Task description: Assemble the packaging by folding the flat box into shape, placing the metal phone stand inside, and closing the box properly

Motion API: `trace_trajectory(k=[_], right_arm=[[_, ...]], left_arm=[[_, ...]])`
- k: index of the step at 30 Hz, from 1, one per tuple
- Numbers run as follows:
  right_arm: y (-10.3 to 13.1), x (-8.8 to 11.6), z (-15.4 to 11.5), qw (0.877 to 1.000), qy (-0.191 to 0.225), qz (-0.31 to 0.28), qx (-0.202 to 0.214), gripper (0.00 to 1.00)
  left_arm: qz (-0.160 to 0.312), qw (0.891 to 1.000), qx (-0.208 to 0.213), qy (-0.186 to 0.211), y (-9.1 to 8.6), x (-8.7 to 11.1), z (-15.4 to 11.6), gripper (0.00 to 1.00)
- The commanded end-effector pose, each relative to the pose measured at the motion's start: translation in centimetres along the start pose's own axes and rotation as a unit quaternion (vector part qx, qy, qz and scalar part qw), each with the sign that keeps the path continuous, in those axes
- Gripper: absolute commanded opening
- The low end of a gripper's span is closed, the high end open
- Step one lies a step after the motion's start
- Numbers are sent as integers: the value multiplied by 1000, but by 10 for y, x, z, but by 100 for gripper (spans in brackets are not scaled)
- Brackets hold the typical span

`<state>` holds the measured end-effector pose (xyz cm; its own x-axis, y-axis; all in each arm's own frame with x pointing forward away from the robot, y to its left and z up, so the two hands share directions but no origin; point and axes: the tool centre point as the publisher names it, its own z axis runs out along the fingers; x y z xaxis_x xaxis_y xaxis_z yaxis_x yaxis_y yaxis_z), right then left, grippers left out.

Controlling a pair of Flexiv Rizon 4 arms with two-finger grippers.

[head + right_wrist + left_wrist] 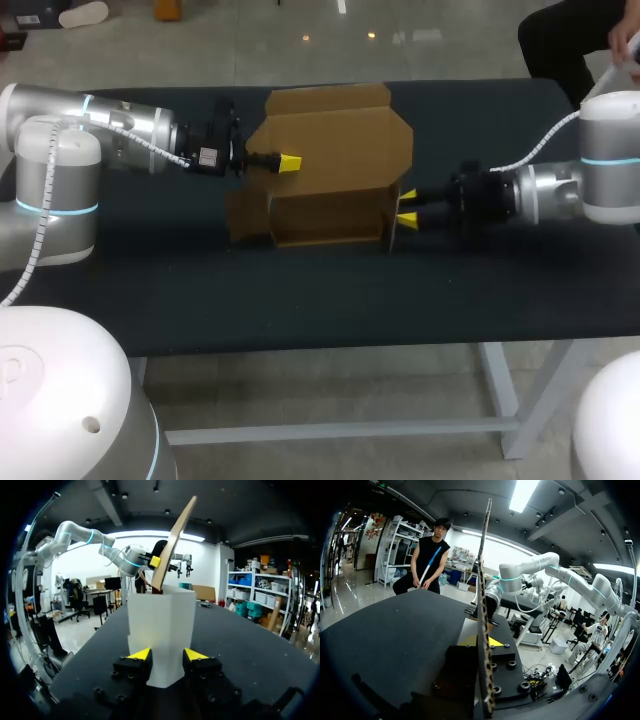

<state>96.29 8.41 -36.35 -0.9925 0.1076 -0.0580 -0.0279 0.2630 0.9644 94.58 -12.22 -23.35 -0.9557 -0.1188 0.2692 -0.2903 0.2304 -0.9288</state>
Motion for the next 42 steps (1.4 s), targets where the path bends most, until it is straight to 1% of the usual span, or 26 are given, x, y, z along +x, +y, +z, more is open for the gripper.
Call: trace_trajectory(k=[1, 10, 18, 24, 25, 26, 28, 29, 42], right_arm=[[-2, -1, 7, 1000, 4, 0, -5, 42], [4, 7, 19, 1000, 1, 0, -7, 42], [6, 15, 27, 1000, -17, 7, 0, 42], [6, 19, 34, 998, -49, 21, 15, 42], [6, 19, 35, 998, -58, 23, 24, 42], [6, 19, 35, 998, -61, 27, 18, 43], [6, 20, 36, 996, -77, 30, 25, 43], [6, 20, 36, 996, -80, 33, 20, 43], [3, 25, 36, 986, -152, 59, 24, 43]], left_arm=[[0, 1000, -1, 0, 3, 0, 1, 0], [0, 1000, -1, 0, 3, 0, 1, 0], [0, 1000, -1, 0, 3, 0, 1, 0], [0, 1000, -1, 0, 3, 0, 1, 0], [0, 1000, -1, 0, 3, 0, 1, 0], [0, 1000, -1, 0, 3, 0, 1, 0], [0, 1000, -1, 0, 3, 0, 1, 0], [0, 1000, -1, 0, 3, 0, 1, 0], [0, 1000, -1, 0, 3, 0, 1, 0]])
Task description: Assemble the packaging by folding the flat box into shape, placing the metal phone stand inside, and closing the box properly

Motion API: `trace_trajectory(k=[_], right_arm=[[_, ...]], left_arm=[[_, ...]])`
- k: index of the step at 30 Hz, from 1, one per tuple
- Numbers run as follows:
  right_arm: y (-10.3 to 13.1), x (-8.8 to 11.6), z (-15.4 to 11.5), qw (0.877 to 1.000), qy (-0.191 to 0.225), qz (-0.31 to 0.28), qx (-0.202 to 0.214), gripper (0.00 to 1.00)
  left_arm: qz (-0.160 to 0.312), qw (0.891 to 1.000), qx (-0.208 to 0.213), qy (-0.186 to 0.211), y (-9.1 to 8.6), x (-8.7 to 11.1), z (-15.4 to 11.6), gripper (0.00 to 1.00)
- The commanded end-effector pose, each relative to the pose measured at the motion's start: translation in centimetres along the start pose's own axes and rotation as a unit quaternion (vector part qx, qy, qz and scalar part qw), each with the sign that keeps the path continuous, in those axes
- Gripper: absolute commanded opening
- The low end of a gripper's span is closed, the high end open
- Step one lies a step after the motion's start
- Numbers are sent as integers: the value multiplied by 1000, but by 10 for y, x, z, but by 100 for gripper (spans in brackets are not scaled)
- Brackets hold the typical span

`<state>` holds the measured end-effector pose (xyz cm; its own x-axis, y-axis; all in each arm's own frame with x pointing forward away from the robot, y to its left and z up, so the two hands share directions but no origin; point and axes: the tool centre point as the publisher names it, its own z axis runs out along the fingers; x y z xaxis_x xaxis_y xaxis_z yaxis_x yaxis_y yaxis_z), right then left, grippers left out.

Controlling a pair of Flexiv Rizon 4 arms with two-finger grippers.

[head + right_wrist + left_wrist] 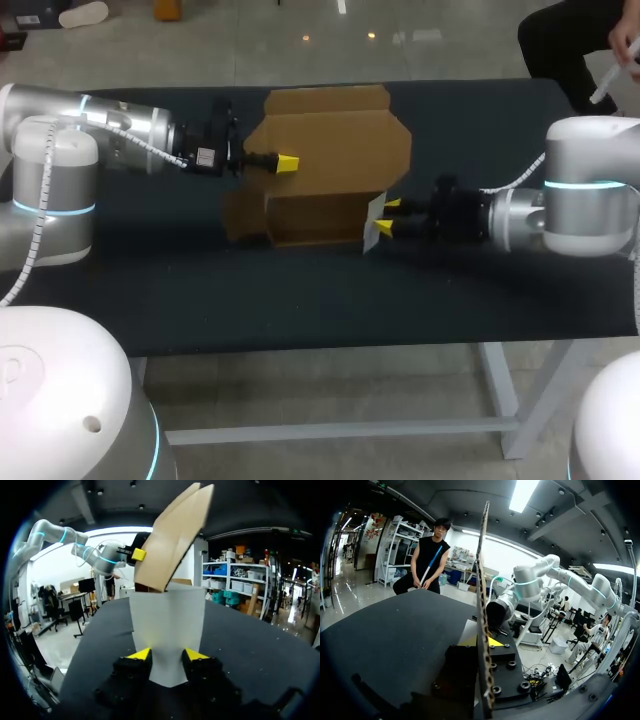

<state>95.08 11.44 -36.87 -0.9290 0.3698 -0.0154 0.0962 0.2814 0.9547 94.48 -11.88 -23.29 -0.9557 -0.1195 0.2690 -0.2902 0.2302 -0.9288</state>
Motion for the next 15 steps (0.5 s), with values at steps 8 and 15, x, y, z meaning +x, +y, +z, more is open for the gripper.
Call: trace_trajectory(k=[8, 15], right_arm=[[-4, 12, 3, 997, -80, 15, -2, 45], [1, 12, 4, 993, -113, 18, 13, 45]], left_arm=[[0, 1000, -1, 1, 2, -1, 4, 0], [0, 1000, -1, 1, 2, -1, 4, 0]])
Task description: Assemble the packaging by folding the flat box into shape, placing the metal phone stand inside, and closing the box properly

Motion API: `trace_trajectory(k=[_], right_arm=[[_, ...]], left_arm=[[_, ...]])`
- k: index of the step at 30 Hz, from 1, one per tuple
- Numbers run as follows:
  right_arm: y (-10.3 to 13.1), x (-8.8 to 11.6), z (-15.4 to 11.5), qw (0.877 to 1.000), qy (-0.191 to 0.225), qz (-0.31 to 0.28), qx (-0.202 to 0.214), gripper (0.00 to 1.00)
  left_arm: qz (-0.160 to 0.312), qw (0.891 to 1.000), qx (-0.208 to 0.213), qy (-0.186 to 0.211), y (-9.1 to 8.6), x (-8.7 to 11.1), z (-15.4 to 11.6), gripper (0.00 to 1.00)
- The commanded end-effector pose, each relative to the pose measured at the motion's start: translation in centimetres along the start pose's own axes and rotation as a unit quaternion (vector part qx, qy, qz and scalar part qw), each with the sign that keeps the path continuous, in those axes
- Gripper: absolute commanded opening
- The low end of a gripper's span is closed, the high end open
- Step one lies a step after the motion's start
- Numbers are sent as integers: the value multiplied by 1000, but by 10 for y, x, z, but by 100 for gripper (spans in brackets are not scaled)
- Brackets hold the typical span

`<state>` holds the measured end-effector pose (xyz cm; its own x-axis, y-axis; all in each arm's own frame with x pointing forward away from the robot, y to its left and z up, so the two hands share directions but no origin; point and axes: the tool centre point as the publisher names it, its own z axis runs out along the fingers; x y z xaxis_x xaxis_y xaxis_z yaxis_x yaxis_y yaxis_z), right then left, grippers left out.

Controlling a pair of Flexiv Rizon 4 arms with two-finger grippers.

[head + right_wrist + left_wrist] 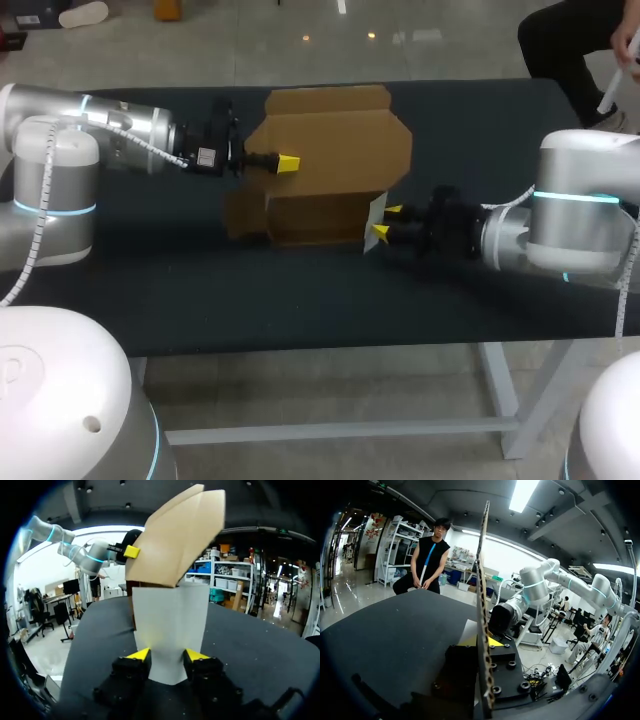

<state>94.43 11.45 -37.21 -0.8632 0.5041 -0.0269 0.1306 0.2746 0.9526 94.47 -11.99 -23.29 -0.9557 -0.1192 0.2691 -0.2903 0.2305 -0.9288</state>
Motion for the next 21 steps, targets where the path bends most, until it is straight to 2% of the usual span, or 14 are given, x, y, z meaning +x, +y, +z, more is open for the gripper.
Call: trace_trajectory(k=[1, 21], right_arm=[[5, 5, 4, 999, -41, 3, 1, 45], [2, -7, 13, 987, -152, 36, 38, 44]], left_arm=[[0, 1000, -1, 0, 2, -1, 3, 0], [0, 1000, -1, 0, 2, -1, 3, 0]])
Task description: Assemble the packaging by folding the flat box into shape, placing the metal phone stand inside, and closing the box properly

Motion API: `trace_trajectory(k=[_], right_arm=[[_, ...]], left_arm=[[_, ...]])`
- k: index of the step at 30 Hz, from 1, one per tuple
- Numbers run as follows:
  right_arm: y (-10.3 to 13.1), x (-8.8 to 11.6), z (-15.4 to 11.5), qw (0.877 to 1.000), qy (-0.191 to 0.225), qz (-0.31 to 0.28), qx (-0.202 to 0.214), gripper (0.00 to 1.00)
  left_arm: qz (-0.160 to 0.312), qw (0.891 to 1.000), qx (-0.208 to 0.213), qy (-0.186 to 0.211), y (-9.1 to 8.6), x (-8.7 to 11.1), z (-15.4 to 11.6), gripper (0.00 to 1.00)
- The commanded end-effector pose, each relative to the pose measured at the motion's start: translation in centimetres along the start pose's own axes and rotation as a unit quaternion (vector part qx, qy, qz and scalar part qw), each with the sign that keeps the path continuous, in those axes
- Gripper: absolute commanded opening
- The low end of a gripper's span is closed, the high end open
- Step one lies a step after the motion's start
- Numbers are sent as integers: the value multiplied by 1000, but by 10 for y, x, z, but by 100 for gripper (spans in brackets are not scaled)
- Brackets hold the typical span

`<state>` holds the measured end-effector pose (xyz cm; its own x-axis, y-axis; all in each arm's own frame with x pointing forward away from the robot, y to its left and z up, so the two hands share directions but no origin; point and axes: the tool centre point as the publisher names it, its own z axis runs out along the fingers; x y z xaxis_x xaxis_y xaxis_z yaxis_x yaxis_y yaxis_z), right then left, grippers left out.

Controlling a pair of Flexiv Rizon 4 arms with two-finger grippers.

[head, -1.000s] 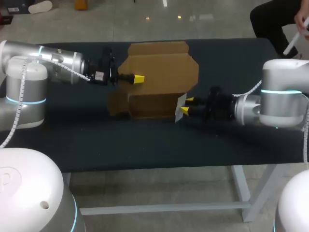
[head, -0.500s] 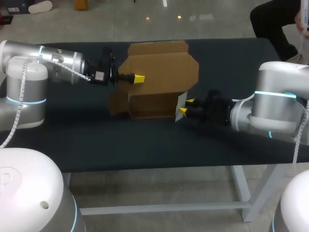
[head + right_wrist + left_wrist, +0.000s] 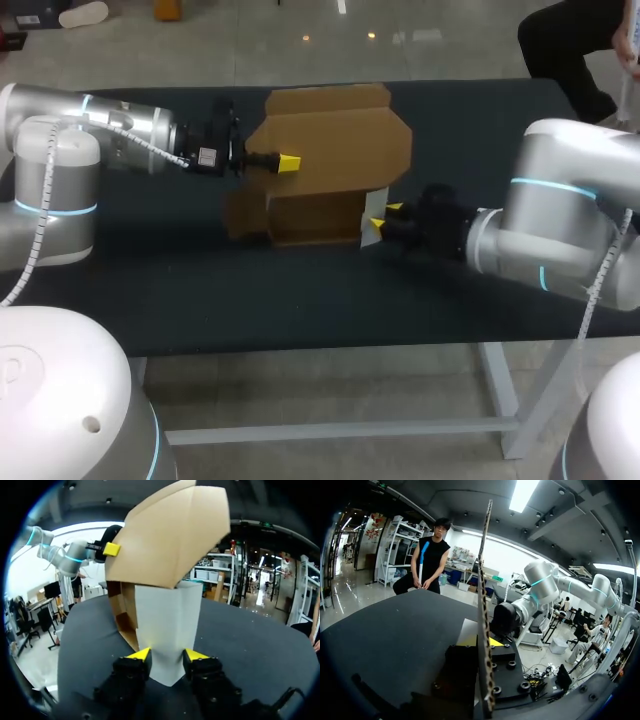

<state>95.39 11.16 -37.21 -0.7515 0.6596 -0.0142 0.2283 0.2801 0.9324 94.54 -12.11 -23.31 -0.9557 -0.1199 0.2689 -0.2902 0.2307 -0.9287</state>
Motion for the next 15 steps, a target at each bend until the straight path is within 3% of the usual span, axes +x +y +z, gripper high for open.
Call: trace_trajectory(k=[1, 15], right_arm=[[3, 4, 10, 997, -74, 0, 10, 44], [3, 3, 16, 991, -130, 25, 7, 42]], left_arm=[[0, 1000, -1, 1, 3, -1, 2, 0], [0, 1000, -1, 1, 3, -1, 2, 0]])
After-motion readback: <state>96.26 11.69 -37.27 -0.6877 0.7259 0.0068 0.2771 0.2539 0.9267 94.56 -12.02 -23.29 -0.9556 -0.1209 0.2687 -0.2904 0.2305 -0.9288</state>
